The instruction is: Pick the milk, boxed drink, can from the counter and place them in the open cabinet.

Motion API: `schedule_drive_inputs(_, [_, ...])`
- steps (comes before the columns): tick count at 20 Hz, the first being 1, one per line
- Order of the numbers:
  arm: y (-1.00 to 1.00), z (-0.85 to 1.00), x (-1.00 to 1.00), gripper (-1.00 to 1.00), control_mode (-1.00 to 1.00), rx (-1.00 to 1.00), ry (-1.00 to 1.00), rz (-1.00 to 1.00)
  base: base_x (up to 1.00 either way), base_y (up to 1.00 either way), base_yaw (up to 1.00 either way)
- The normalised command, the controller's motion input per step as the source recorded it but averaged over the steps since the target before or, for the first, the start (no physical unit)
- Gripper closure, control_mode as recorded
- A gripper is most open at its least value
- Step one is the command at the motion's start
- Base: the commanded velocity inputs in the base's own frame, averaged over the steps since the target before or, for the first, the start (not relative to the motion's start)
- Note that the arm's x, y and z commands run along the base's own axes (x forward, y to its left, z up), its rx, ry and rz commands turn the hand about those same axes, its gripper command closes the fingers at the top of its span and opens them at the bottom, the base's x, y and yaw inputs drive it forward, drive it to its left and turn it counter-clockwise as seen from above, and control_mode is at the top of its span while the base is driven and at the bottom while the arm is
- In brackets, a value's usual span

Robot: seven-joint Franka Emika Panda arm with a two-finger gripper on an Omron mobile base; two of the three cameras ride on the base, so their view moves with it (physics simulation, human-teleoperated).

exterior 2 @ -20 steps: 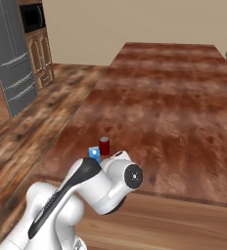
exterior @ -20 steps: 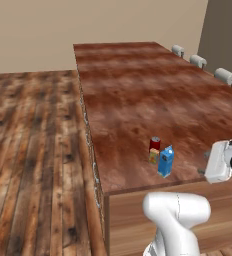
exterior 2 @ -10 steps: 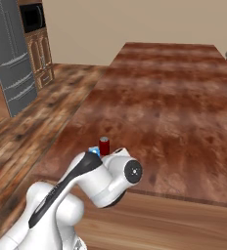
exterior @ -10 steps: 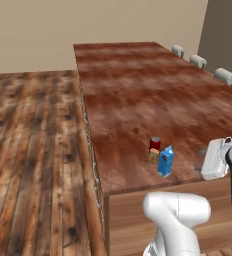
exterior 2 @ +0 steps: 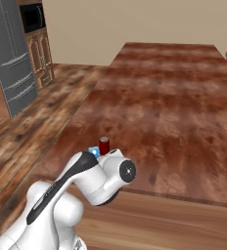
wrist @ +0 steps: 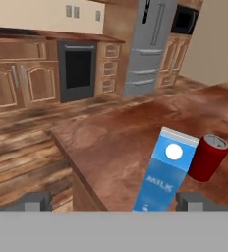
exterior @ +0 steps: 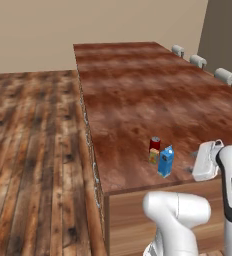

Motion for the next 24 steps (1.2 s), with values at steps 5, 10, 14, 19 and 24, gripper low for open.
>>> schedule_drive_inputs(5, [0.2, -0.21, 0.24, -1.0, -1.0, 0.18, 0.01, -0.03, 0.0, 0.0, 0.0])
schedule_drive_inputs(10, [0.18, -0.15, 0.3, -1.0, -1.0, 0.13, 0.0, -0.12, 0.0, 0.0, 0.0])
schedule_drive_inputs(14, [0.03, -0.13, 0.14, -1.0, -1.0, 0.06, 0.0, -0.16, 0.0, 0.0, 0.0])
schedule_drive_inputs(19, [0.0, -0.14, 0.14, -1.0, -1.0, 0.04, 0.0, -0.18, 0.0, 0.0, 0.0])
schedule_drive_inputs(24, [0.01, -0.15, 0.24, -1.0, -1.0, 0.06, 0.01, -0.17, 0.0, 0.0, 0.0])
